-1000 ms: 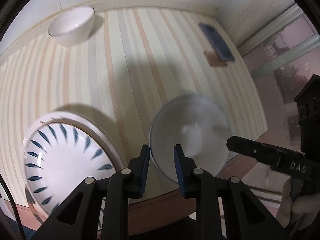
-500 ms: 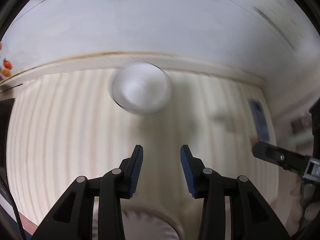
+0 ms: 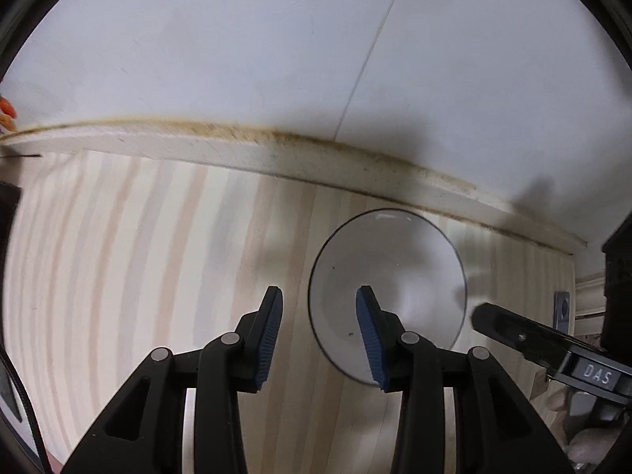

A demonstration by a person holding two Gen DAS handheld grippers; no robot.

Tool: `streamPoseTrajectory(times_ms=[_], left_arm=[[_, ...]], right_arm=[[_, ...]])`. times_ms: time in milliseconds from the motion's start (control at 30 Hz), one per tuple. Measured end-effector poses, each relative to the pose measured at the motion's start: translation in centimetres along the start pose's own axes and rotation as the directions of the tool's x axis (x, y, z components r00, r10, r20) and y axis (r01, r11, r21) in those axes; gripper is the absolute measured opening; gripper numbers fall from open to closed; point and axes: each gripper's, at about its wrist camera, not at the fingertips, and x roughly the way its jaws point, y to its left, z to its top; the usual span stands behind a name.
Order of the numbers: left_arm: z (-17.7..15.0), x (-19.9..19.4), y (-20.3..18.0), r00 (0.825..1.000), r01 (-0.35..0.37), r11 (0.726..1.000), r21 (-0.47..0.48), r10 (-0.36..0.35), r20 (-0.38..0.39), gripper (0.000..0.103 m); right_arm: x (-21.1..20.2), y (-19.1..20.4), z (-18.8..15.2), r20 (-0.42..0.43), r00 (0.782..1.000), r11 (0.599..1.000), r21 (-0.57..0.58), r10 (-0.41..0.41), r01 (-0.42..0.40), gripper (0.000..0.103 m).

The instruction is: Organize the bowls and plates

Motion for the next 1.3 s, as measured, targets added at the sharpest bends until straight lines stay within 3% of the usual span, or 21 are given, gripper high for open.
streamPoseTrajectory(times_ms=[100,267,333,467,867,1100,1300], left_arm=[[0.1,2.2,0.3,0.997,0.044,0.999,-0.009,-0.044,-0.065,0.036],[-0.5,3.4,0.6,0.992,0.101,0.994,-0.049,-0.105,-0.073,0.034],[-0.9,3.2,0.7,0.99,0.122,0.99,-0.064,-0.126,-0.061,0.033],[-1.2,3.2,0.7,0.991,0.12,0.991,-0.066,-0.123,-0.045,0.028],[-2.3,1.5,-0.3,0.993,0.114,0.993,-0.034,-0.115,-0.01,0.027],[-4.2,-1.8,-2.2,0.991,0.135,0.99,0.026,-0.136,0.013,0.027],[-7.1,-5.3,-4.9,0.986,0.16,0.982,0.105,-0.163,0.026,0.027]], right_arm=[[1.8,-0.7,0.6,-0.029,0.999,0.999,0.032,0.039,-0.038,0.059],[3.2,-1.1,0.6,-0.044,0.994,0.993,0.062,0.103,-0.1,0.057],[3.3,-1.1,0.6,-0.039,0.993,0.993,0.055,0.109,-0.106,0.039],[3.2,-0.8,0.4,-0.036,0.991,0.992,0.029,0.127,-0.126,0.022],[2.1,0.8,-0.7,-0.003,0.997,0.997,-0.034,0.071,-0.071,0.022],[-1.6,0.7,-3.0,0.044,0.996,0.997,-0.02,0.076,-0.075,0.022],[-6.8,0.4,-7.3,0.109,0.992,0.998,0.0,0.064,-0.064,0.022]])
